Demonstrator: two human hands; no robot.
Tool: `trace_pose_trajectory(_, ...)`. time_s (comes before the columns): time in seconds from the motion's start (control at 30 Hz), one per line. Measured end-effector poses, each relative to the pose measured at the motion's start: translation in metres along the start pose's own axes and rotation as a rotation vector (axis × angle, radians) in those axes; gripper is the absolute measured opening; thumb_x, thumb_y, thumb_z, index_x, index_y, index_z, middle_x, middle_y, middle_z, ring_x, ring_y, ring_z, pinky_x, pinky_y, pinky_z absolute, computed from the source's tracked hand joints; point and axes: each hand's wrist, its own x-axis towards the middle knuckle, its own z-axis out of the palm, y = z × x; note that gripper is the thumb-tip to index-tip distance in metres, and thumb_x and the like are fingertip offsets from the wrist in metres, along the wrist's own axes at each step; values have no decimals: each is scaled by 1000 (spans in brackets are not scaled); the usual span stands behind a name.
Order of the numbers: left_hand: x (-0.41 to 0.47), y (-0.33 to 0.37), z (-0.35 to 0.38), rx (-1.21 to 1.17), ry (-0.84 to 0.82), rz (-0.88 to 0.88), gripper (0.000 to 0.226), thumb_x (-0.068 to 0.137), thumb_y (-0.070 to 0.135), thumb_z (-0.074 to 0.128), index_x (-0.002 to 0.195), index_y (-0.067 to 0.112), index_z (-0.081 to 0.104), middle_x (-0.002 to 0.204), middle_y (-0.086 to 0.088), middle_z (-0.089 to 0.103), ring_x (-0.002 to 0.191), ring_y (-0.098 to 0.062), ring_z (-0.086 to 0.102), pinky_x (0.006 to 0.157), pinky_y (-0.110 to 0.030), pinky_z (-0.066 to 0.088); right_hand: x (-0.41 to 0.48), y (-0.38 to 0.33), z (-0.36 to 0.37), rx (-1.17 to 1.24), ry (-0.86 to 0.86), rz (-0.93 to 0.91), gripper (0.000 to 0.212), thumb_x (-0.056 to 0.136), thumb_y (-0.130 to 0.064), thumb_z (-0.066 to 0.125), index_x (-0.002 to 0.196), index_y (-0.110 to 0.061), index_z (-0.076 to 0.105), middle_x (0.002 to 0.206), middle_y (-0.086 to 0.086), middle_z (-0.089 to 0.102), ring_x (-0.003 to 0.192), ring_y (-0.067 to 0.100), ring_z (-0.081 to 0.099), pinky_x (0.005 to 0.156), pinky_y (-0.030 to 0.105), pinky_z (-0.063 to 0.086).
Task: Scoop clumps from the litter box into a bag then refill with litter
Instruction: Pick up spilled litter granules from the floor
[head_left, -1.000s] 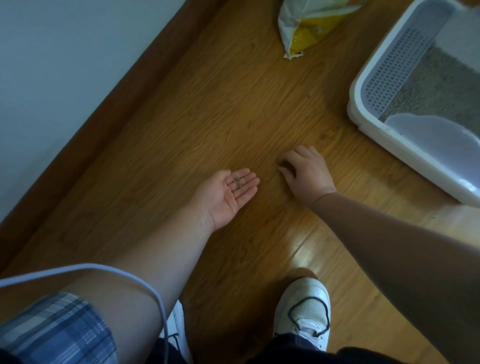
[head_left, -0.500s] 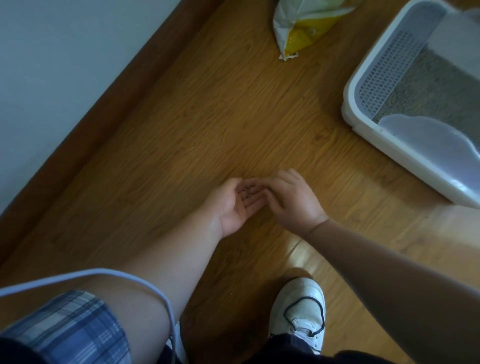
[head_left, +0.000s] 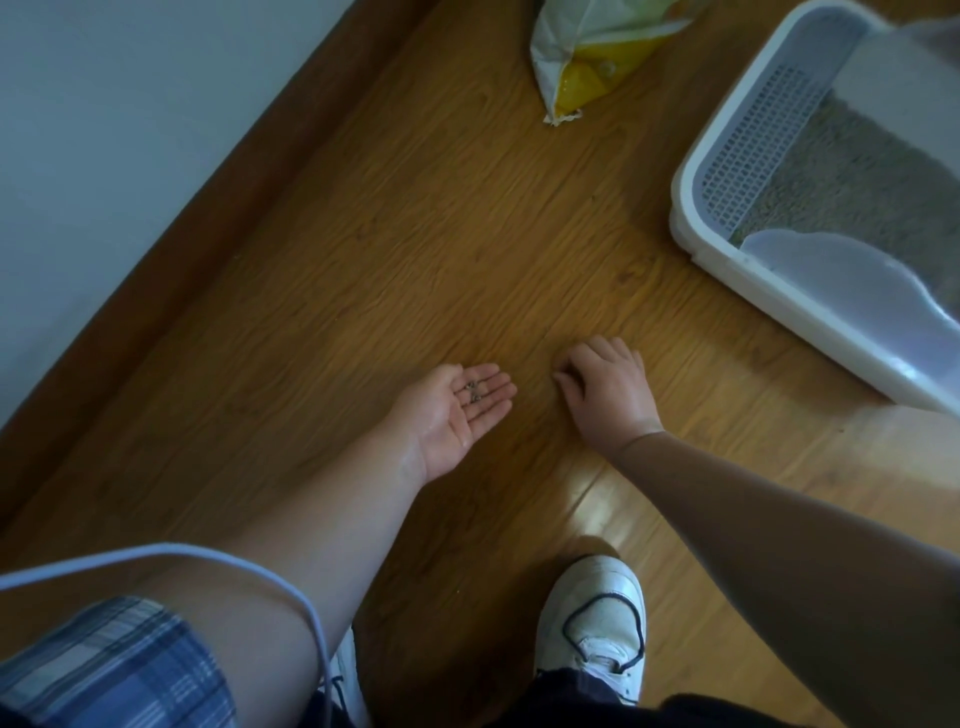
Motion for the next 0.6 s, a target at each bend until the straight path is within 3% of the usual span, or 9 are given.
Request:
trace_pose_trajectory(0.23, 5, -2, -3, -16, -1, 6, 40, 107, 22, 34, 122, -4, 59, 121, -23, 67, 114, -32, 64, 98, -42, 53, 17, -6, -3, 17, 33, 61, 7, 93, -20, 59, 93, -17, 65, 94, 1, 62, 92, 25, 54, 83, 39, 41)
trace_pose_trajectory(0.43, 7, -2, 2, -8, 17, 6, 40, 107, 23, 33, 120, -4, 60, 119, -23, 67, 112, -31, 65, 92, -40, 55, 35, -9, -6, 19, 5, 26, 20, 94, -26, 60, 112, -21, 65, 102, -4, 61, 98, 20, 53, 89, 40, 43)
trace_pose_trajectory(0.6, 10, -2, 7, -15, 4, 1, 41, 107, 23, 32, 121, -5, 59, 119, -23, 67, 111, -31, 65, 91, -40, 55, 39, -8, -5, -13, 13, -8, 8, 94, -24, 59, 95, -21, 66, 95, -5, 61, 93, 22, 52, 84, 40, 41)
